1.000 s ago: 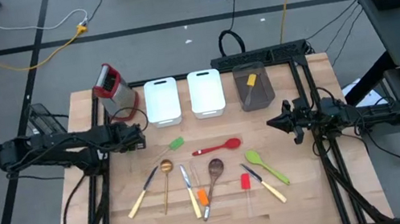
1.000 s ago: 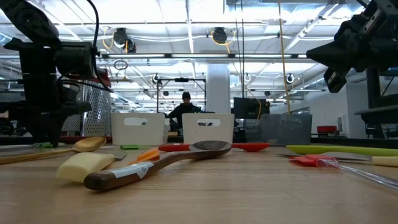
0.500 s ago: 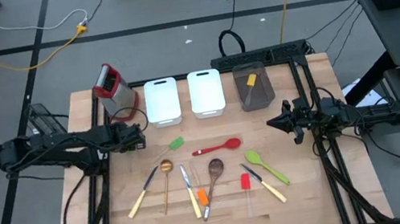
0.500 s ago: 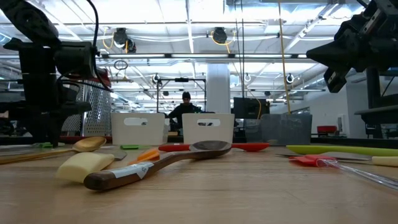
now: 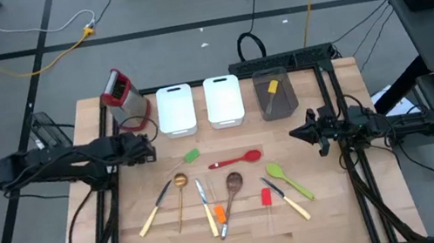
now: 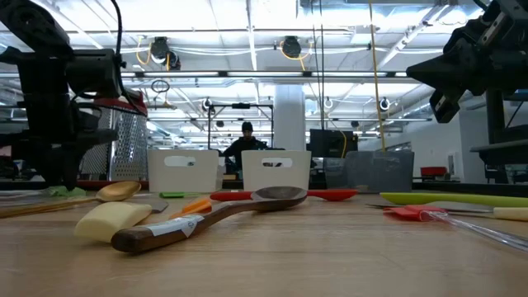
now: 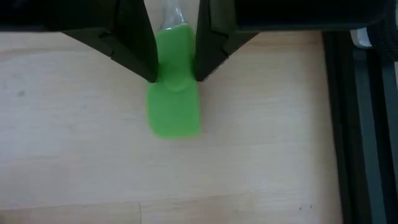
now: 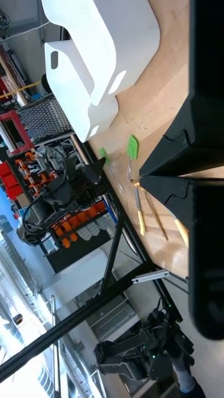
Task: Pick & Place Kitchen Items
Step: Put the green silicone spatula into the black bin
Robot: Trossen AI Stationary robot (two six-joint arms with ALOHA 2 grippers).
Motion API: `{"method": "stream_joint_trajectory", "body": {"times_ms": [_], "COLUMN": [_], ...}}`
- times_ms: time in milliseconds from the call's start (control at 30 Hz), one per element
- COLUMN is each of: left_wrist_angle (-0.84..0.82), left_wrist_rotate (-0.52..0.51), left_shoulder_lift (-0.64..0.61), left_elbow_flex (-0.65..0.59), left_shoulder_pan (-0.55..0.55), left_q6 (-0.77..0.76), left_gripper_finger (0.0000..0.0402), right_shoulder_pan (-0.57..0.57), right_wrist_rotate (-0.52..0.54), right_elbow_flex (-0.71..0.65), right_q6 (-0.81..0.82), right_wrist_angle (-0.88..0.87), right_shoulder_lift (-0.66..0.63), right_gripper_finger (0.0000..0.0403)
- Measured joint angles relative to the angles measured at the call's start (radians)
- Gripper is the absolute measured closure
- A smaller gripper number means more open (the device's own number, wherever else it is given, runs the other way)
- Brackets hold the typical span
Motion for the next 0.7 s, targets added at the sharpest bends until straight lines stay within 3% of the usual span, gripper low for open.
{"method": "stream_joint_trajectory", "body": {"times_ms": [300, 567, 700], "left_wrist_angle": [0.000, 0.032, 0.041], "left_wrist_rotate": [0.005, -0.009, -0.010], "left_shoulder_lift": [-0.005, 0.009, 0.010], "left_elbow_flex": [0.000, 0.004, 0.004], "left_shoulder_pan": [-0.001, -0.001, -0.001], "left_q6": [0.007, 0.035, 0.035], "left_gripper_finger": [0.0310, 0.0385, 0.0395], "right_shoulder_pan": [0.000, 0.000, 0.000], "right_wrist_rotate": [0.000, 0.000, 0.000], "right_elbow_flex": [0.000, 0.000, 0.000], "right_q6": [-0.001, -0.001, -0.001], "right_wrist_angle": [0.000, 0.000, 0.000], "right_shoulder_lift": [0.000, 0.000, 0.000], "right_gripper_finger": [0.0403, 0.0403, 0.0403]}}
